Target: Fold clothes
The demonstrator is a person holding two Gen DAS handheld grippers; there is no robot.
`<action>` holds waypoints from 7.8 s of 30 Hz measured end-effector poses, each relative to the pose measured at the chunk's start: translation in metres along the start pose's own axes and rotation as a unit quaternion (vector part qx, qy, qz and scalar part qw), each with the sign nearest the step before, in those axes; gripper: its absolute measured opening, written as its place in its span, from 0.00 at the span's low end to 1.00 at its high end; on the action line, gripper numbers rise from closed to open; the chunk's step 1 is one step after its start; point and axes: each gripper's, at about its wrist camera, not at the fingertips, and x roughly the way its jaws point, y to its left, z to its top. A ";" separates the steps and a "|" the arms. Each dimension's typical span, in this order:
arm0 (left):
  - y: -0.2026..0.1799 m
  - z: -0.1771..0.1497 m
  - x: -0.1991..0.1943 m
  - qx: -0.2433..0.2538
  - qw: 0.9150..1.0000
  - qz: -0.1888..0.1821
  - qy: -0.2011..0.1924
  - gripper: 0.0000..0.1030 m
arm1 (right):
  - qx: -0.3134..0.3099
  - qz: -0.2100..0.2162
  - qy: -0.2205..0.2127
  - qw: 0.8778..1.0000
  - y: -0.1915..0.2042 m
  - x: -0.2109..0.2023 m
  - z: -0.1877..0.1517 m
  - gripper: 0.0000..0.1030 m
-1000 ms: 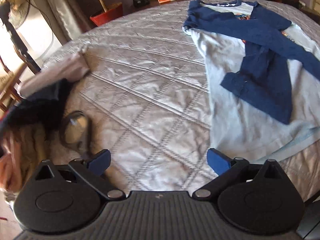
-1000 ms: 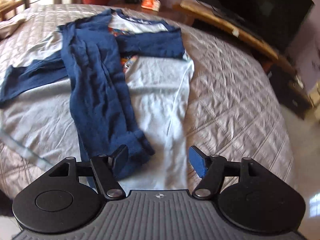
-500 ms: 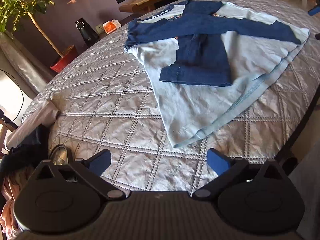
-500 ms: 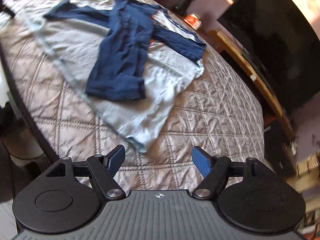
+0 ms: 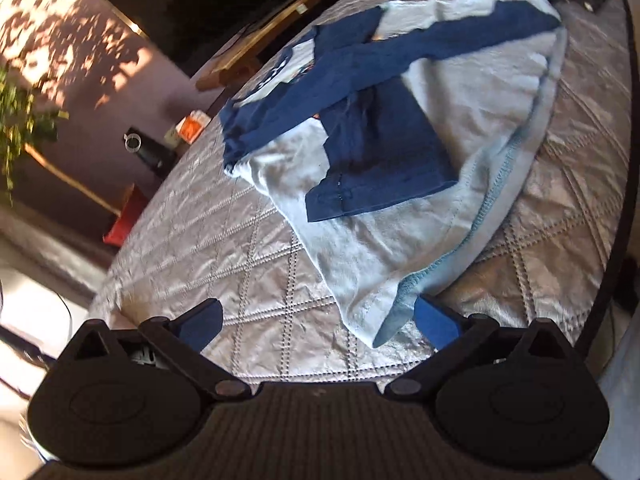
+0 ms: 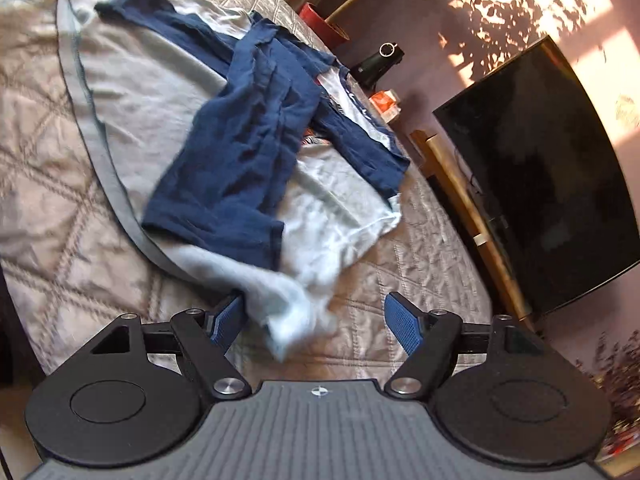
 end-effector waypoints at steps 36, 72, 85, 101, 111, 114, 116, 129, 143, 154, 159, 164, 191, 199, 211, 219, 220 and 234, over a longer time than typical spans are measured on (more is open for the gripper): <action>0.048 0.008 -0.020 -0.165 0.980 -0.111 -0.009 0.02 | 0.160 0.161 -0.017 0.974 -0.047 -0.021 0.011 0.04; 0.176 0.088 0.147 -0.296 0.954 0.026 0.044 0.28 | 0.365 0.039 0.082 0.927 -0.191 0.199 0.042 0.14; 0.124 0.124 0.131 -0.268 0.961 -0.057 0.034 0.29 | 0.424 0.183 0.017 0.887 -0.132 0.180 0.073 0.26; 0.133 0.113 0.132 -0.337 0.940 -0.044 0.036 0.35 | 0.439 0.212 0.008 0.873 -0.140 0.175 0.078 0.50; 0.127 0.117 0.138 -0.305 0.952 -0.014 0.031 0.43 | 0.424 0.064 0.034 0.903 -0.149 0.233 0.133 0.64; 0.126 0.113 0.136 -0.298 0.954 -0.007 0.026 0.45 | 0.414 0.119 -0.001 0.902 -0.146 0.211 0.146 0.63; 0.128 0.110 0.135 -0.308 0.951 -0.011 0.020 0.45 | 0.368 0.182 -0.030 0.911 -0.125 0.193 0.161 0.69; 0.123 0.106 0.124 -0.283 0.959 -0.008 -0.003 0.48 | 0.342 0.140 -0.003 0.929 -0.078 0.262 0.249 0.67; 0.092 0.086 0.061 -0.143 0.985 0.047 -0.080 0.80 | 0.324 0.115 -0.004 0.939 -0.103 0.237 0.210 0.68; 0.034 0.068 0.054 0.063 0.992 0.074 -0.086 1.00 | 0.046 0.089 -0.047 0.994 -0.025 0.065 0.089 0.82; 0.049 0.073 0.069 0.052 0.992 0.084 -0.081 1.00 | 0.042 0.013 -0.055 0.998 -0.016 0.070 0.076 0.87; 0.055 0.079 0.079 0.075 0.989 0.086 -0.093 1.00 | 0.051 -0.023 -0.043 0.998 -0.028 0.101 0.084 0.87; 0.037 0.079 0.093 0.156 0.984 0.027 -0.081 0.04 | 0.174 0.166 -0.076 0.968 -0.057 0.105 0.064 0.60; 0.066 0.084 0.088 0.015 0.998 -0.032 -0.044 0.04 | 0.230 0.200 -0.042 0.951 -0.070 0.107 0.067 0.04; 0.064 0.067 0.009 -0.113 0.990 -0.084 -0.030 0.04 | 0.267 0.246 -0.023 0.931 -0.067 0.012 0.050 0.04; 0.094 0.057 -0.022 -0.236 0.962 -0.140 -0.014 0.04 | 0.269 0.267 -0.026 0.925 -0.083 -0.043 0.061 0.04; 0.104 0.062 -0.014 -0.250 0.957 -0.144 -0.014 0.04 | 0.266 0.262 -0.032 0.927 -0.094 -0.040 0.068 0.04; 0.167 0.113 0.149 -0.367 0.916 -0.141 0.081 0.16 | 0.283 0.220 0.046 0.932 -0.183 0.158 0.102 0.04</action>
